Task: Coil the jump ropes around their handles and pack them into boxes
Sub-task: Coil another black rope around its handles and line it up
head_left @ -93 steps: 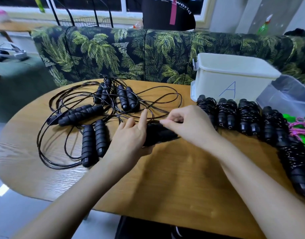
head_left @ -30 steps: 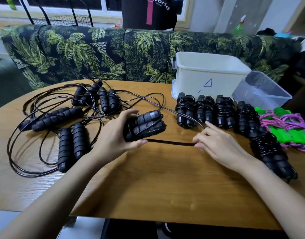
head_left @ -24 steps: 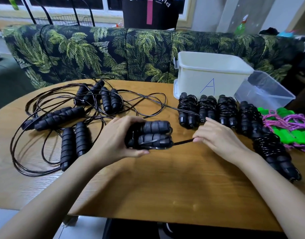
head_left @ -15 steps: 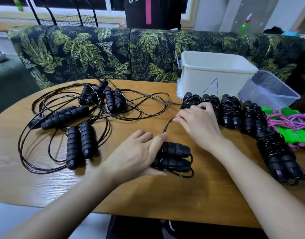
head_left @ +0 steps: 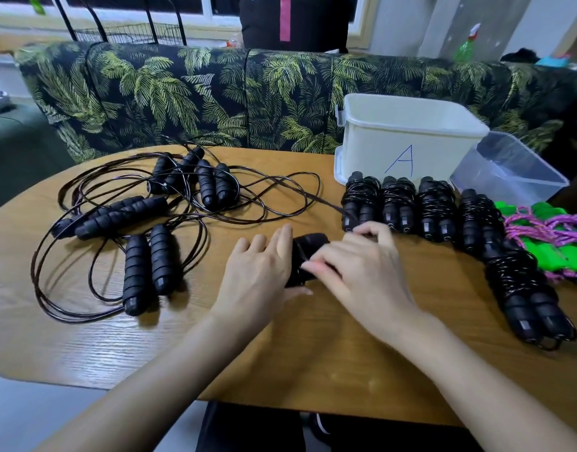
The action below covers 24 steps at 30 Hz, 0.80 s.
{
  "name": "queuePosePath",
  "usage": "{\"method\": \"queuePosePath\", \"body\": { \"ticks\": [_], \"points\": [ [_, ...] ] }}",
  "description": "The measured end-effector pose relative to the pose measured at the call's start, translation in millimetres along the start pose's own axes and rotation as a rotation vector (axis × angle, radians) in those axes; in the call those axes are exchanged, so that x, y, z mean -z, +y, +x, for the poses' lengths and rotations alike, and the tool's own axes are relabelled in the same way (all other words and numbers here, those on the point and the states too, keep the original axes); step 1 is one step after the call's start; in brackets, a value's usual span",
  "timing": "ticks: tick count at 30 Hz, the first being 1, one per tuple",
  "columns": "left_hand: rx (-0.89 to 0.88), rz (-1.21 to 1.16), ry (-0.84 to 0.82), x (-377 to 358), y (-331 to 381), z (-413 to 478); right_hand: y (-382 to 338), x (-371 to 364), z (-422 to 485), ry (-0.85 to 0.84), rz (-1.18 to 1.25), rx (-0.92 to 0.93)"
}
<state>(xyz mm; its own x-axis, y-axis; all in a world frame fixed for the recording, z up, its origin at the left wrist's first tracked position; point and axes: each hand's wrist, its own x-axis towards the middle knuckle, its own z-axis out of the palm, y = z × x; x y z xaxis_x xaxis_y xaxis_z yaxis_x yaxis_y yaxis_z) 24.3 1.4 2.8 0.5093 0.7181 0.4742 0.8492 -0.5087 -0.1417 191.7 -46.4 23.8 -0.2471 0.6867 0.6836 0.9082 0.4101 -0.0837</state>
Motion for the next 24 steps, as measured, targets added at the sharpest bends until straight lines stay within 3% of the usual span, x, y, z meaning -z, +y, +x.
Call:
{"method": "queuePosePath", "body": {
  "ticks": [7,15,24],
  "points": [
    [0.157,-0.073,-0.084,1,-24,11,11,-3,-45,-0.092,-0.048,0.040],
    [0.248,-0.446,-0.047,10,-28,18,10,-22,-60,-0.057,-0.105,0.124],
    [0.209,-0.655,-0.066,16,-27,13,20,-34,-54,-0.071,-0.177,0.225]
  ]
}}
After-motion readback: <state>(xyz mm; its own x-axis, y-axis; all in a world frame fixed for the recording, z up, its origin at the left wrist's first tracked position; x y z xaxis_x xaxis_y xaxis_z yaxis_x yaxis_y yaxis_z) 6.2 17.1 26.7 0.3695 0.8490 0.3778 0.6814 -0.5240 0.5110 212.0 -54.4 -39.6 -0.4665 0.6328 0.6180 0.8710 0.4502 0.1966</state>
